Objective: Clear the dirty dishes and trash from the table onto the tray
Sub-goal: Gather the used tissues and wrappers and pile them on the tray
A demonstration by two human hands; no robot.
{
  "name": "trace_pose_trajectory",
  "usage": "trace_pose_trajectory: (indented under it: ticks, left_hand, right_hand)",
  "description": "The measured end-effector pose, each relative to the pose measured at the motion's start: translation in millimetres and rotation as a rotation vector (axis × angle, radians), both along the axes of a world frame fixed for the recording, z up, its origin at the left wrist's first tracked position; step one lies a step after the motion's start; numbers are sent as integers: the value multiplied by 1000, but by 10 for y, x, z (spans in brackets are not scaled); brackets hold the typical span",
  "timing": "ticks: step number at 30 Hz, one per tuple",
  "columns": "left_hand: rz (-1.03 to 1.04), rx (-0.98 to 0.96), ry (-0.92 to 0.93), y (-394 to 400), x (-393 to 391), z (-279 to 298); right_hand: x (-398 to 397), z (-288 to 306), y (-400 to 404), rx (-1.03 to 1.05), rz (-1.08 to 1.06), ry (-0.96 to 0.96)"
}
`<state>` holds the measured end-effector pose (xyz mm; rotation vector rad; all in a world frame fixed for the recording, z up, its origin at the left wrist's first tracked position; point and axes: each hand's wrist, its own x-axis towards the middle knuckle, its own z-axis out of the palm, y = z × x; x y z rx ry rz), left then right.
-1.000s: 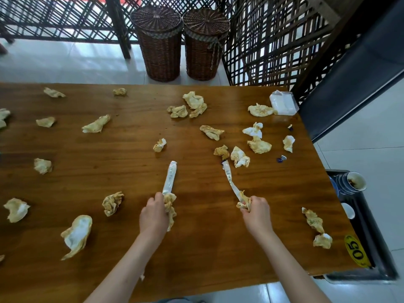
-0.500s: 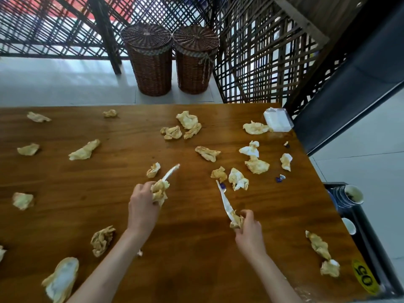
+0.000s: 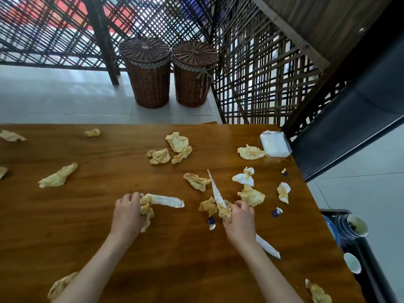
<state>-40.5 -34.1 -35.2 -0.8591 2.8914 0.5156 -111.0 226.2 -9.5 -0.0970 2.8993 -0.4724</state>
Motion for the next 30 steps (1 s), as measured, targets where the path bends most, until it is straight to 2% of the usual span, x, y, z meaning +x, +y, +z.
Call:
trace_pose_trajectory:
  ticks: [2, 5, 9, 15, 21, 30]
  left_hand:
    - [0, 1, 53, 12, -14, -10]
    - [20, 90, 107, 68, -106, 22]
    - [21, 208, 173, 287, -375, 167]
    - [-76, 318, 265, 648, -940, 344]
    - [-170, 315, 172, 821, -1221, 240]
    - [-224, 170, -9, 928, -1326, 76]
  right_hand:
    - [-59, -67, -31, 30, 28, -56]
    - [-112, -177, -43, -32, 59, -112]
    - [-125, -222, -33, -99, 119, -122]
    - [-375, -99, 125, -250, 88, -69]
    - [-660, 40, 405, -313, -25, -20]
    - [-854, 63, 602, -305, -85, -49]
